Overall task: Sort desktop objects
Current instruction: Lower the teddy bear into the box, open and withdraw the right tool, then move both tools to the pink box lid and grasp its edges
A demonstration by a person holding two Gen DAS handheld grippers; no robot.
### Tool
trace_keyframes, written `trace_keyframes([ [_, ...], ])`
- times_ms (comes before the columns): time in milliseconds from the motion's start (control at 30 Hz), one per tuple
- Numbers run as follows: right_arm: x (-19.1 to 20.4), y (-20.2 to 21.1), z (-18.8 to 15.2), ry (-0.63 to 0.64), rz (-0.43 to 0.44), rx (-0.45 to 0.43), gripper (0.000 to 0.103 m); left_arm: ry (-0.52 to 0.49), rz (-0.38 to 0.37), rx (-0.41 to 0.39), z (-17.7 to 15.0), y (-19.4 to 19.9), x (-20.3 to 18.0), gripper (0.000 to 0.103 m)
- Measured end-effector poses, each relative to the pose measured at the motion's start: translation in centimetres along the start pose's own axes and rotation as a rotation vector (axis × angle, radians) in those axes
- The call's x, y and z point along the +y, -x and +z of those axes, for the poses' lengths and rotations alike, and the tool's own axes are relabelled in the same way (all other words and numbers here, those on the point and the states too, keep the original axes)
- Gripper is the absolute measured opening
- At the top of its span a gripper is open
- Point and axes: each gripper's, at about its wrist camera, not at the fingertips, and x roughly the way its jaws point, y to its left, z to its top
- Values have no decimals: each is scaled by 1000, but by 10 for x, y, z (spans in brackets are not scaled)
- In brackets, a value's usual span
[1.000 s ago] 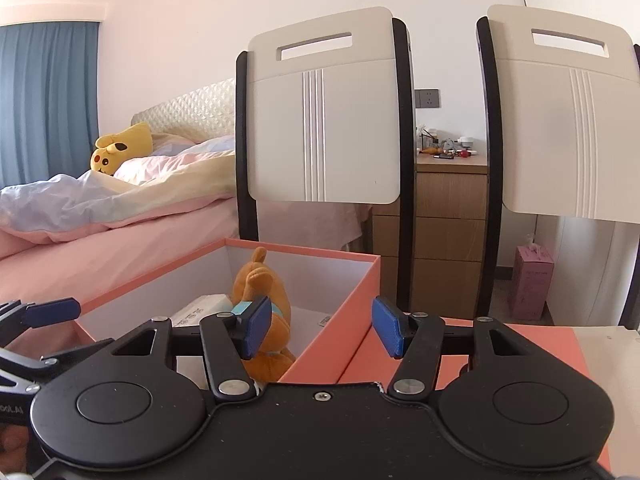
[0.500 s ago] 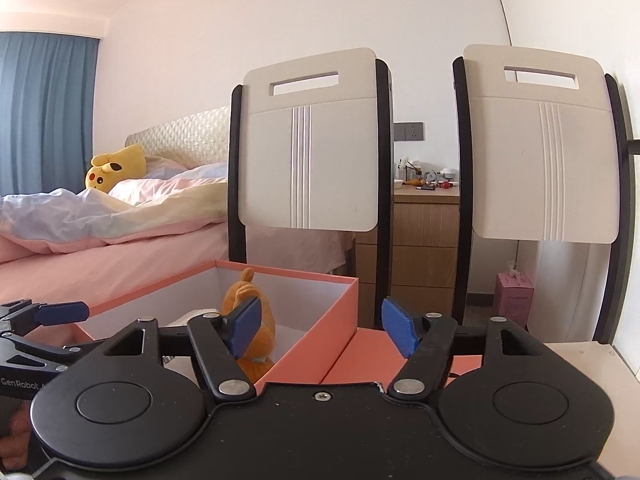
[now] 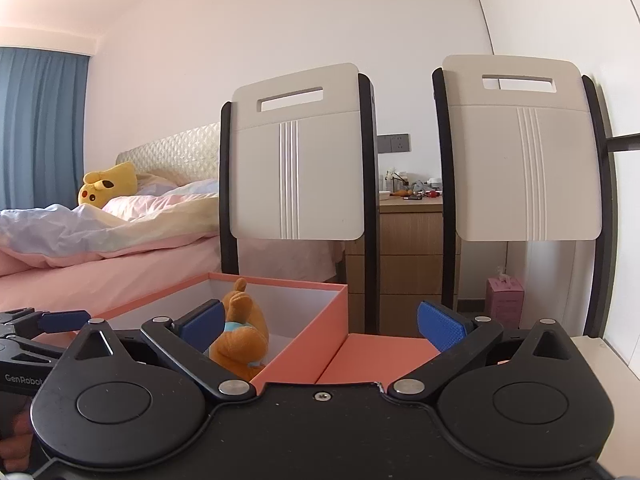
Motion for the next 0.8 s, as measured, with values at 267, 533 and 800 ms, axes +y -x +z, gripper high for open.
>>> trace_keyframes([
  [267,-5,17,-9,-24,-40,-1,102,-10,-4,5,-1,0,-2,103],
  [533,-8,48,-20,-86,-141,-40,102,0,-25,2,-1,5,-3,103],
  [800,-6,79,-25,-118,-178,-60,102,9,-73,-5,-3,15,-12,103],
])
